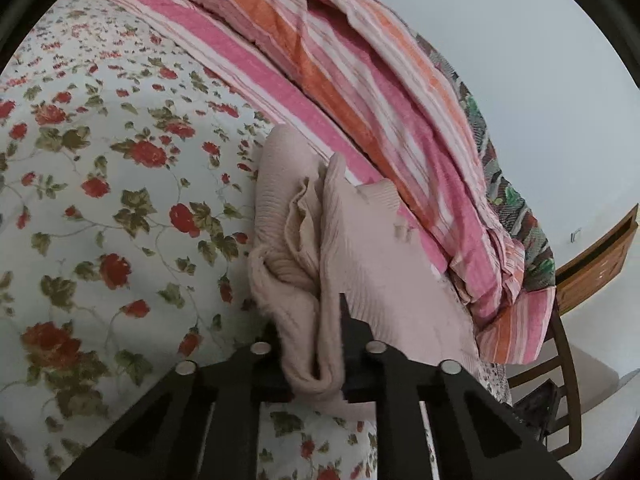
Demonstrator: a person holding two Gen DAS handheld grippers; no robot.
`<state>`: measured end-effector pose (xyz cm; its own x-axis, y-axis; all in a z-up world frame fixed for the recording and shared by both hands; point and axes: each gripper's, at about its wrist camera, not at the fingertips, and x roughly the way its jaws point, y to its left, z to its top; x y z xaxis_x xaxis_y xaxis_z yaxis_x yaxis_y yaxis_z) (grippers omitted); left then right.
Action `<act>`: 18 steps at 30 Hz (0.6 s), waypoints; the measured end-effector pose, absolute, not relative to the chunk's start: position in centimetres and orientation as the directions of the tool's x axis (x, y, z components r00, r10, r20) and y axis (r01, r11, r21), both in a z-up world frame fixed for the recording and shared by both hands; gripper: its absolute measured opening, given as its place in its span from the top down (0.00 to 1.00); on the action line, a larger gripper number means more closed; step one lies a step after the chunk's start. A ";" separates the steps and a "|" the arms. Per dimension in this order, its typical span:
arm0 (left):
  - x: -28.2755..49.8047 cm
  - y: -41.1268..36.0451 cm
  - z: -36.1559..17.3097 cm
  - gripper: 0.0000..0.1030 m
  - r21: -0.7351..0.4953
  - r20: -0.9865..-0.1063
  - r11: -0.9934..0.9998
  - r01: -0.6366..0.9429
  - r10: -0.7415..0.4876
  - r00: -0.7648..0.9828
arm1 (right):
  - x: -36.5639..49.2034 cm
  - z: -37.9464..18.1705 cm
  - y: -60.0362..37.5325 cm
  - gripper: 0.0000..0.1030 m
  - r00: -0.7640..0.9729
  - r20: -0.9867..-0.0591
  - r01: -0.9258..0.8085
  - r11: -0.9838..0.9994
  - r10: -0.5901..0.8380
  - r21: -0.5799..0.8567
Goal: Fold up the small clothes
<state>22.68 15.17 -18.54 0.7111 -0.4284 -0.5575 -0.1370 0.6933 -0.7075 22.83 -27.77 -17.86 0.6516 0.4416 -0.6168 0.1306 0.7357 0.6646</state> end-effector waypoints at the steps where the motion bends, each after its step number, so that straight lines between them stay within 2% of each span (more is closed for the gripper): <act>1: 22.3 15.2 -18.3 0.89 -0.704 -0.555 0.699 -0.127 -0.429 0.712 | 22.4 -17.5 -27.7 0.91 0.658 -0.610 0.115 0.742 0.442 0.661; 18: 12.6 14.4 -16.7 0.89 -0.647 -0.569 0.758 -0.084 -0.406 0.715 | 14.4 -14.8 -27.7 0.91 0.636 -0.625 0.024 0.797 0.454 0.603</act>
<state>12.65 14.40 -16.73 0.7154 -0.4061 -0.5686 -0.0844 0.7576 -0.6473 14.40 -27.70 -14.81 0.6356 0.4537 -0.6246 0.0241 0.7970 0.6035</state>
